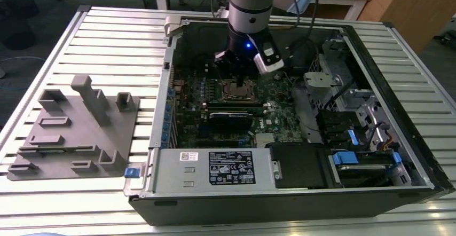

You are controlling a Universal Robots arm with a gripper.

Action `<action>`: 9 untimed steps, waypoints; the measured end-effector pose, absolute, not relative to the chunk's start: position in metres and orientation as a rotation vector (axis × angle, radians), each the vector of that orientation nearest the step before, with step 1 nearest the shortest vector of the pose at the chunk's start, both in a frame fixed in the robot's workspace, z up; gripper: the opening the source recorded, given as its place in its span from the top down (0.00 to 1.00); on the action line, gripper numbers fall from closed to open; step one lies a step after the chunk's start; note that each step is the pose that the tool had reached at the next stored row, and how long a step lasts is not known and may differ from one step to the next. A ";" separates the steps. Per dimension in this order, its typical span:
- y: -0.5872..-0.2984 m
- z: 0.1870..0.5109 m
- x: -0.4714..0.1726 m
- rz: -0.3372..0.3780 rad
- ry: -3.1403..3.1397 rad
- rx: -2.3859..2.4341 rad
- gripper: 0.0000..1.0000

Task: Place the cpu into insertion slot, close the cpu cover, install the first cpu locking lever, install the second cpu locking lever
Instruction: 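Install the first cpu locking lever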

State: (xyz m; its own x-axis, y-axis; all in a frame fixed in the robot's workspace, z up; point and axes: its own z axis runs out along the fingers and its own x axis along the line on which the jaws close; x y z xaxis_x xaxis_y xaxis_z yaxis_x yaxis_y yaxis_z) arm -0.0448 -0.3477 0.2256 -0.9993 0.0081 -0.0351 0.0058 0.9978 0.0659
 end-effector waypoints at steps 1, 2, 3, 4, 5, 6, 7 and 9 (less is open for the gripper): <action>-0.348 0.227 -0.045 0.102 3.105 0.011 0.89; -0.348 0.229 -0.045 0.102 3.105 0.011 0.89; -0.348 0.231 -0.045 0.102 3.105 0.011 0.89; -0.348 0.232 -0.045 0.102 3.105 0.011 0.89; -0.348 0.232 -0.045 0.102 3.105 0.011 0.89; -0.348 0.232 -0.045 0.102 3.104 0.011 0.89; -0.348 0.232 -0.045 0.102 3.104 0.011 0.89; -0.348 0.232 -0.045 0.102 3.104 0.011 0.89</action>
